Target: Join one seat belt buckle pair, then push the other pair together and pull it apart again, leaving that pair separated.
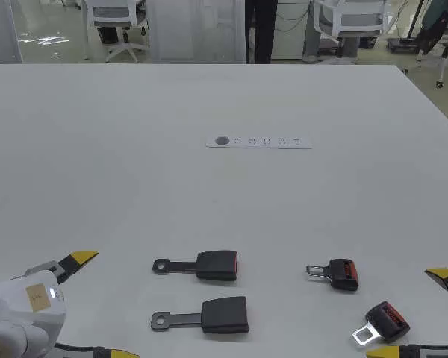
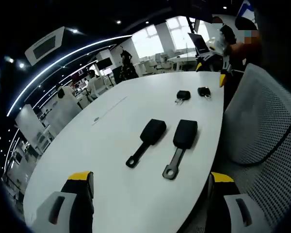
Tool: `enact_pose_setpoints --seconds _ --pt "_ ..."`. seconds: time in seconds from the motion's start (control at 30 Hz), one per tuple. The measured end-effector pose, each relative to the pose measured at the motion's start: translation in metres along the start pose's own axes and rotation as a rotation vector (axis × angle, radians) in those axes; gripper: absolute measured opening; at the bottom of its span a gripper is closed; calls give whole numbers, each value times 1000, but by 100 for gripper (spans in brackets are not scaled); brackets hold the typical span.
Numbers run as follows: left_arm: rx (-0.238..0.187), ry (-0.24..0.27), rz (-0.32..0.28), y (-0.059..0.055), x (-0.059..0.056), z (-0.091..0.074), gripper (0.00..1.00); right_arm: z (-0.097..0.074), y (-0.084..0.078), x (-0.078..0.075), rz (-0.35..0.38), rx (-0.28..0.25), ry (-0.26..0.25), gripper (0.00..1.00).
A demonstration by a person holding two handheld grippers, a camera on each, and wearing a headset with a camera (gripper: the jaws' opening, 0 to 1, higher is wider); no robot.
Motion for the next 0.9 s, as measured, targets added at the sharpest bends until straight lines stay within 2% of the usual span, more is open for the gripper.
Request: enact_pose_setpoints --seconds 0.47,0.6,0.9 --pt "6 -7 -1 -3 0 1 100 -5 -7 -7 52 -20 -4 98" --pt "5 -9 -7 -3 -1 1 100 -9 -6 -7 118 -67 6 99" --pt "0 -15 -11 -1 -2 1 100 -15 -3 -9 155 -106 4 100"
Point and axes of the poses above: the centre of the closed fingertips' face, and the gripper's own axes: z roughly forward along the fingers, x roughly to its left, y roughly out of its top, the point moved 2 cm from there along -z, roughly backward along the fingers, and after that the axes turned 10 degrees about y, right-handed, at the moved point
